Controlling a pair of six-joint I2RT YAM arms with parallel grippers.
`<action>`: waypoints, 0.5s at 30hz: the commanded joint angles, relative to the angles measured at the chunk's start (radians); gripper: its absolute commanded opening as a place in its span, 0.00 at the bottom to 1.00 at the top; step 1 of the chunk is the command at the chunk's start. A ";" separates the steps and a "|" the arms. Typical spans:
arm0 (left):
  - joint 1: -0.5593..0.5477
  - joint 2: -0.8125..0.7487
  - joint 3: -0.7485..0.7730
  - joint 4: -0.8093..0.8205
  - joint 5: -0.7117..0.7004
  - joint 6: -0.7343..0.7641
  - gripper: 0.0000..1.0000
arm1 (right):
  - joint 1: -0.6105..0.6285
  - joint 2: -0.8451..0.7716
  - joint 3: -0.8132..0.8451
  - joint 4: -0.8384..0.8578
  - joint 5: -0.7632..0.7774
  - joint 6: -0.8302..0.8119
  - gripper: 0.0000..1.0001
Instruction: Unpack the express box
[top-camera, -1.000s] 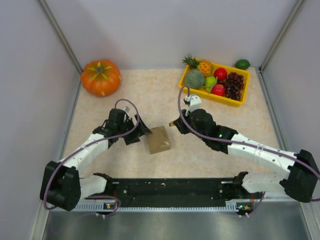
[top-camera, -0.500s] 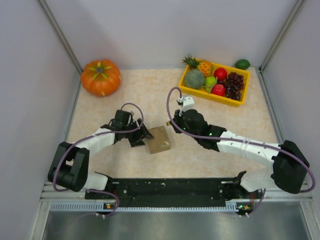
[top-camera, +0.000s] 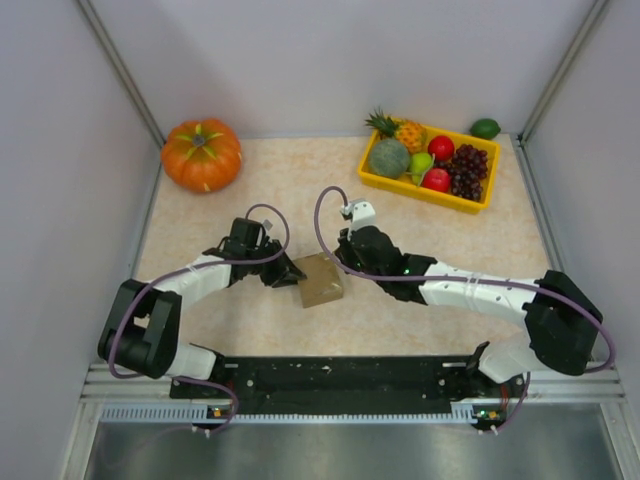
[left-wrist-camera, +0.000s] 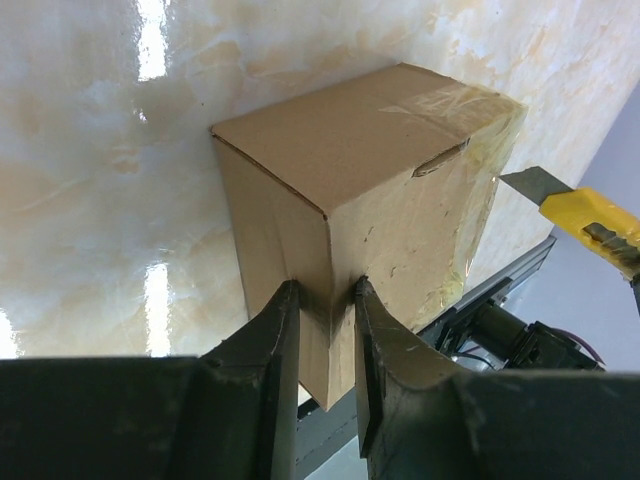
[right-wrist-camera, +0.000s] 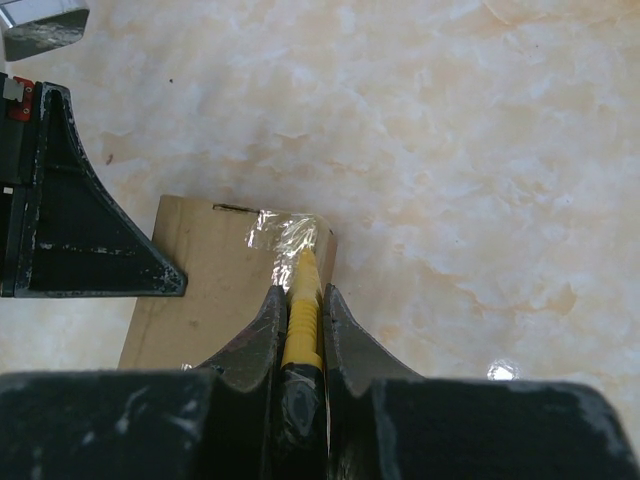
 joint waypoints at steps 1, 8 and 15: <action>-0.004 0.048 -0.012 -0.042 -0.060 0.034 0.15 | 0.018 0.014 0.056 0.040 0.051 -0.023 0.00; -0.004 0.054 -0.006 -0.047 -0.064 0.038 0.13 | 0.021 0.038 0.068 0.041 0.076 -0.035 0.00; -0.004 0.061 0.003 -0.047 -0.060 0.035 0.14 | 0.023 0.060 0.076 0.031 0.076 -0.040 0.00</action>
